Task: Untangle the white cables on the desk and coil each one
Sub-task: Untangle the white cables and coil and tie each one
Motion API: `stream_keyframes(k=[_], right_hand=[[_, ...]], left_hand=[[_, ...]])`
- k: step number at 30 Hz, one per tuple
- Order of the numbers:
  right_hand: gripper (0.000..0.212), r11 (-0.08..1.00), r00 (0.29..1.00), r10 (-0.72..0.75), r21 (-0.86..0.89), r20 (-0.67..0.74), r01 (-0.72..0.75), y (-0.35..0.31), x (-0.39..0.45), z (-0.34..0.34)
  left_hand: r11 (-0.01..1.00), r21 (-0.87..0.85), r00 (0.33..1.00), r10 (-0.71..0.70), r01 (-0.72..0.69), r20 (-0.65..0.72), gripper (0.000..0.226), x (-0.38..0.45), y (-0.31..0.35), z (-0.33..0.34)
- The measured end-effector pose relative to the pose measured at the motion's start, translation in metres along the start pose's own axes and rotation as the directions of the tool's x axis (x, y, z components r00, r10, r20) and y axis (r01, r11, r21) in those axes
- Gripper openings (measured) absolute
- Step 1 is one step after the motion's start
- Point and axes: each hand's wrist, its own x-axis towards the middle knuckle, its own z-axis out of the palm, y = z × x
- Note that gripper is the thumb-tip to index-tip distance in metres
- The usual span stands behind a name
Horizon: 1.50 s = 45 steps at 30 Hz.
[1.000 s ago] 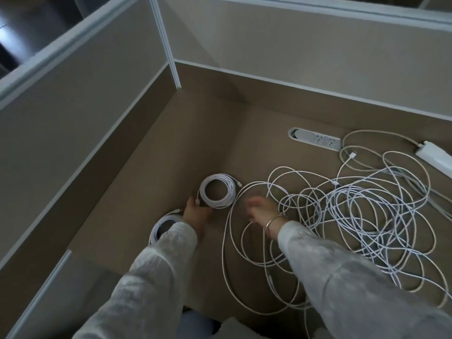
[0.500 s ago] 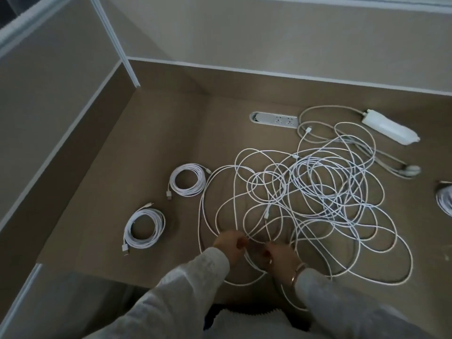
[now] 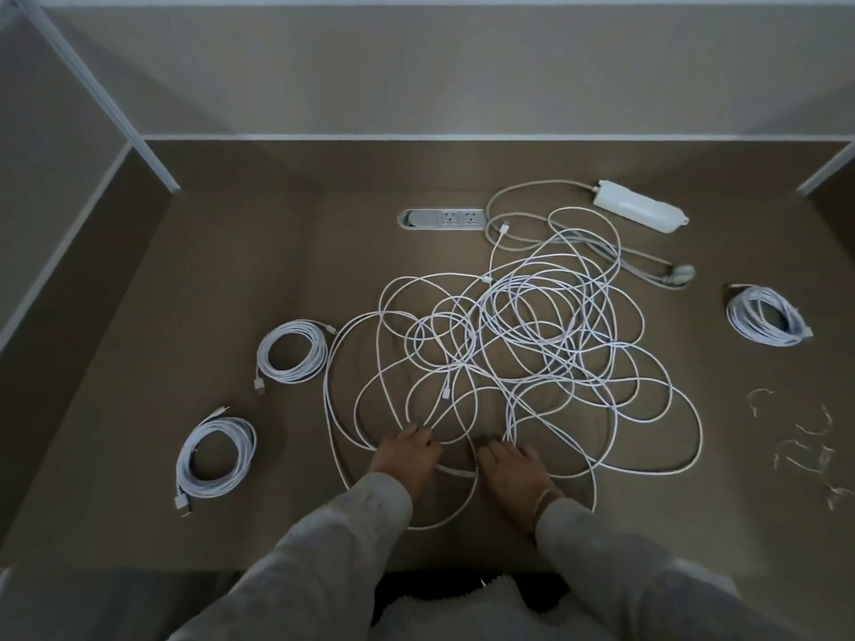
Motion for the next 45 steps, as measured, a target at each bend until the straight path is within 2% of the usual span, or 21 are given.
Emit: stream_keyframes(k=[3,5,7,10,12,13,15,16,19,24,27,30,33,35,37,39,42,44,45], right_hand=[[0.025,0.997,0.998,0.044,0.066,-0.035,-0.041,0.007,-0.001,-0.009],[0.028,0.984,0.998,0.066,0.168,-0.022,-0.062,0.012,0.002,-0.018],[0.026,0.952,0.99,0.11,0.295,-0.092,-0.078,0.015,0.005,-0.026],[0.019,0.83,0.971,0.201,0.549,-0.131,-0.098,0.014,0.01,-0.039],[0.006,0.753,0.963,0.229,0.653,-0.141,-0.083,0.015,0.014,-0.044],[0.003,0.738,0.954,0.251,0.67,-0.162,-0.081,0.017,0.015,-0.046],[0.01,0.728,0.933,0.308,0.677,-0.184,-0.107,0.019,0.018,-0.049],[0.011,0.73,0.926,0.324,0.674,-0.193,-0.114,0.019,0.018,-0.049],[0.007,0.747,0.936,0.298,0.656,-0.185,-0.108,0.017,0.015,-0.047],[0.01,0.799,0.957,0.257,0.586,-0.134,-0.132,0.015,0.007,-0.042],[0.014,0.834,0.967,0.22,0.539,-0.127,-0.119,0.019,0.008,-0.042],[0.018,0.847,0.964,0.24,0.51,-0.117,-0.149,0.031,0.009,-0.044],[0.011,0.829,0.924,0.33,0.528,-0.196,-0.184,0.044,0.013,-0.051],[0.008,0.795,0.89,0.391,0.574,-0.234,-0.198,0.048,0.015,-0.06],[0.01,0.762,0.864,0.424,0.623,-0.273,-0.177,0.047,0.016,-0.072],[0.013,0.754,0.863,0.4,0.646,-0.308,-0.119,0.04,0.015,-0.086],[0.026,0.754,0.888,0.318,0.656,-0.333,-0.023,0.014,0.01,-0.104],[0.033,0.764,0.904,0.275,0.645,-0.327,0.001,-0.005,0.004,-0.113],[0.031,0.788,0.913,0.24,0.615,-0.329,0.015,-0.013,0.001,-0.116]], left_hand=[[1.0,0.026,0.996,0.019,-0.017,-0.086,0.03,0.006,-0.004,-0.008],[0.999,-0.024,0.988,0.039,-0.043,-0.153,0.027,0.005,-0.006,-0.017],[0.997,-0.042,0.984,0.053,-0.061,-0.17,0.026,0.005,-0.008,-0.026],[0.998,0.032,0.956,0.068,-0.062,-0.286,0.017,0.004,-0.006,-0.036],[0.996,-0.031,0.929,0.068,-0.085,-0.364,0.025,0.007,-0.008,-0.036],[0.992,-0.072,0.928,0.071,-0.105,-0.365,0.031,0.007,-0.007,-0.04],[0.968,-0.211,0.935,0.054,-0.135,-0.351,0.037,0.005,-0.005,-0.049],[0.959,-0.267,0.949,0.005,-0.094,-0.316,0.038,0.003,-0.005,-0.053],[0.911,-0.402,0.957,-0.033,-0.09,-0.289,0.046,-0.005,-0.006,-0.063],[0.89,-0.452,0.95,-0.084,-0.064,-0.301,0.017,-0.016,-0.014,-0.079],[0.875,-0.483,0.951,-0.114,-0.042,-0.289,0.012,-0.027,-0.023,-0.097],[0.785,-0.615,0.925,-0.178,-0.073,-0.336,0.012,-0.04,-0.031,-0.121],[0.619,-0.779,0.837,-0.373,-0.096,-0.399,0.026,-0.046,-0.044,-0.136],[0.556,-0.828,0.809,-0.456,-0.065,-0.37,0.025,-0.045,-0.053,-0.138],[0.474,-0.881,0.856,-0.455,0.001,-0.244,0.021,-0.043,-0.052,-0.137],[0.318,-0.947,0.902,-0.419,0.039,-0.103,0.017,-0.042,-0.043,-0.135],[0.131,-0.991,0.908,-0.416,0.01,-0.046,0.007,-0.039,-0.026,-0.134],[0.072,-0.997,0.893,-0.446,-0.024,-0.053,0.015,-0.035,-0.02,-0.134],[0.122,-0.991,0.887,-0.452,-0.047,-0.097,0.018,-0.033,-0.017,-0.135]])
